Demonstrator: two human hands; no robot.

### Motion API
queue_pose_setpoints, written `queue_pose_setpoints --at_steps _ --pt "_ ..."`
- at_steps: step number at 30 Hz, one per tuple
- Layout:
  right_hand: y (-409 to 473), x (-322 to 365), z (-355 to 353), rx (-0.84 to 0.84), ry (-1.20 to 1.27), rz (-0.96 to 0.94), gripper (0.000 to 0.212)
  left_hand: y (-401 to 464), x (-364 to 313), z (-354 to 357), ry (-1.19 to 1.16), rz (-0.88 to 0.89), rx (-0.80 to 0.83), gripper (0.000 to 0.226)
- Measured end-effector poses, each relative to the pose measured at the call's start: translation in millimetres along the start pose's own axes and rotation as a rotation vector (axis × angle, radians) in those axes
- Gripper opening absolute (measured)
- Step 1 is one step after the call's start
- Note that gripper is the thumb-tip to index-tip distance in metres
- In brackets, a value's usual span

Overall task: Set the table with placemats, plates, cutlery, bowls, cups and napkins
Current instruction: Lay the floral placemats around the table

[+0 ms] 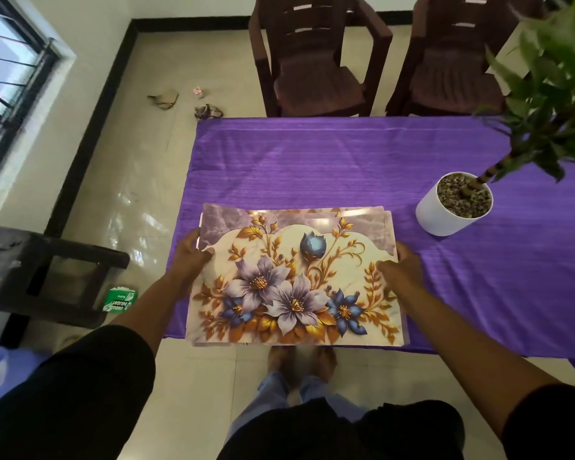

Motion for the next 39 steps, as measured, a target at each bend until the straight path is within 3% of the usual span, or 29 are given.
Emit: queue_pose_setpoints --at_steps 4,12,16,22,30,39 --pt "-1 0 0 0.026 0.154 0.055 0.032 -4 -4 -4 0.013 -0.011 -0.019 0.038" --pt "-2 -1 3 0.357 0.315 0.145 0.048 -12 18 1 -0.043 -0.096 0.010 0.034" --pt "-11 -3 1 0.534 0.249 0.113 0.059 -15 29 -1 -0.055 -0.159 -0.012 0.033" --pt "-15 -5 -7 0.394 0.181 0.040 0.072 -13 22 13 0.070 -0.125 0.006 0.035" --pt "-20 -24 -15 0.301 0.176 0.115 0.064 -6 18 29 0.171 -0.129 0.077 0.049" --pt "-31 -33 -41 0.208 0.401 0.113 0.064 -3 17 16 0.184 -0.150 0.111 0.016"
Point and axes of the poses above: each hand's wrist, its own y-axis towards the middle knuckle, its own z-axis out of the palm, x = y × z, the point moved 7 cm from there along y, towards the middle knuckle, and after that the axes turned 5 degrees about -x, right-handed, at the moved point
